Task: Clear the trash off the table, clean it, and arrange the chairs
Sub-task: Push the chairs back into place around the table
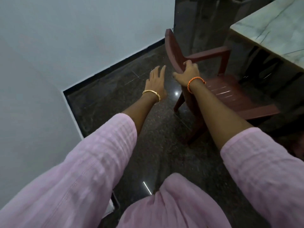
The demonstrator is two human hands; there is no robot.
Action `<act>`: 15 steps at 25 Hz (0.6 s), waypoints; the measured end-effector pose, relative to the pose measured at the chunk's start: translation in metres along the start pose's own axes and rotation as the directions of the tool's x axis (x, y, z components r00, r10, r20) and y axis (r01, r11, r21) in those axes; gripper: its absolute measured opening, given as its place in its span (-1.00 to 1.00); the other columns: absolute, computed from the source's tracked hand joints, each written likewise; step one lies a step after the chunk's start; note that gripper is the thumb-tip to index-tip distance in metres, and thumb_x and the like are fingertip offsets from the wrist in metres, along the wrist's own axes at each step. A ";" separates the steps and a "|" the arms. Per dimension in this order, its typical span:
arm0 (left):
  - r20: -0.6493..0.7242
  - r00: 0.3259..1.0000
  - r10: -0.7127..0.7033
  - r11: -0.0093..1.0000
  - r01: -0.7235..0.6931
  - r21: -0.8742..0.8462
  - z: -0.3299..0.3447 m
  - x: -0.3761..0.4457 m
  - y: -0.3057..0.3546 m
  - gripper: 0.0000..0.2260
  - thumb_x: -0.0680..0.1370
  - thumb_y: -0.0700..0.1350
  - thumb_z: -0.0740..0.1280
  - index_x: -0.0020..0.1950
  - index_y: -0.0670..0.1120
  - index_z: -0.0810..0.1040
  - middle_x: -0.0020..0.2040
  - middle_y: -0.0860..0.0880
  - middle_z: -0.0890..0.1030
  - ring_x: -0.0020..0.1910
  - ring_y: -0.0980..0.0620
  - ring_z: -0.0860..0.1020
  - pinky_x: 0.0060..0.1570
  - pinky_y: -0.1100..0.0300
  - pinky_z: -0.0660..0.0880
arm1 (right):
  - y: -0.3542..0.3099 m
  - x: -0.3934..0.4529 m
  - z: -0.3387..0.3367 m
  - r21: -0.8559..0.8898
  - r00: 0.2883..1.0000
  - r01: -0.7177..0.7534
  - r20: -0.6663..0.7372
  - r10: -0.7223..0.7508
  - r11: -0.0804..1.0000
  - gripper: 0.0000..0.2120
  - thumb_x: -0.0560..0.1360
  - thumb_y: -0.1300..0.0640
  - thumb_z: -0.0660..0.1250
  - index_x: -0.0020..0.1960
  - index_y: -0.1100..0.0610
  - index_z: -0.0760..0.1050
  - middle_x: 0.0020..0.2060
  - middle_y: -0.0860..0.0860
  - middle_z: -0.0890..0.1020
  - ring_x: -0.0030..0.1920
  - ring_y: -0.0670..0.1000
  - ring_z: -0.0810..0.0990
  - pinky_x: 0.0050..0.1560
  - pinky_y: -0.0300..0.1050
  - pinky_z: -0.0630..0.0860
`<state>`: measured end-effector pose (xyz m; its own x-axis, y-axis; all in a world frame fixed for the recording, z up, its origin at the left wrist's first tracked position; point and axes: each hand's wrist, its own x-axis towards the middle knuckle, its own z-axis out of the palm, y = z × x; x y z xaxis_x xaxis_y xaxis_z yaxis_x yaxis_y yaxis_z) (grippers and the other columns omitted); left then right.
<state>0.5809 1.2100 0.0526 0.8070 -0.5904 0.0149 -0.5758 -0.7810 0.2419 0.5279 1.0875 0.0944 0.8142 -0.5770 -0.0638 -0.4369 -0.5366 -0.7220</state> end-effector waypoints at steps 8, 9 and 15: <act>0.177 0.886 0.429 0.839 -0.464 0.284 -0.004 0.158 -0.027 -0.31 0.45 -0.19 0.34 0.51 0.02 0.13 0.58 -0.07 -0.09 0.57 -0.08 -0.09 0.42 -0.26 0.09 | -0.014 0.108 0.053 -0.403 0.934 -0.206 0.190 0.302 0.892 -0.36 0.46 0.00 0.31 0.43 0.24 0.22 0.38 0.19 0.38 0.35 0.24 0.42 0.27 0.19 0.46; 0.181 0.861 0.475 0.813 -0.508 0.284 0.001 0.173 -0.030 -0.43 0.46 -0.17 0.32 0.45 -0.01 0.25 0.58 -0.05 -0.03 0.57 -0.08 -0.08 0.43 -0.26 0.04 | -0.014 0.117 0.055 -0.407 0.934 -0.206 0.188 0.303 0.890 -0.43 0.46 0.02 0.29 0.41 0.19 0.28 0.36 0.18 0.42 0.32 0.24 0.45 0.23 0.17 0.48; 0.309 0.692 0.652 0.609 -0.721 0.329 -0.004 0.237 -0.024 -0.71 0.41 -0.05 0.33 0.12 -0.01 0.58 0.16 -0.05 0.61 0.33 -0.09 0.42 0.45 -0.06 0.07 | -0.019 0.146 0.052 -0.373 0.896 -0.256 0.256 0.364 0.892 -0.55 0.46 0.03 0.26 0.27 0.24 0.45 0.23 0.18 0.56 0.17 0.17 0.57 -0.10 -0.14 0.40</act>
<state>0.7860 1.0897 0.0547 0.1423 -0.9811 -0.1315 -0.9761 -0.1171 -0.1831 0.6752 1.0451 0.0628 0.6683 -0.5544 -0.4960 -0.7404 -0.5605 -0.3710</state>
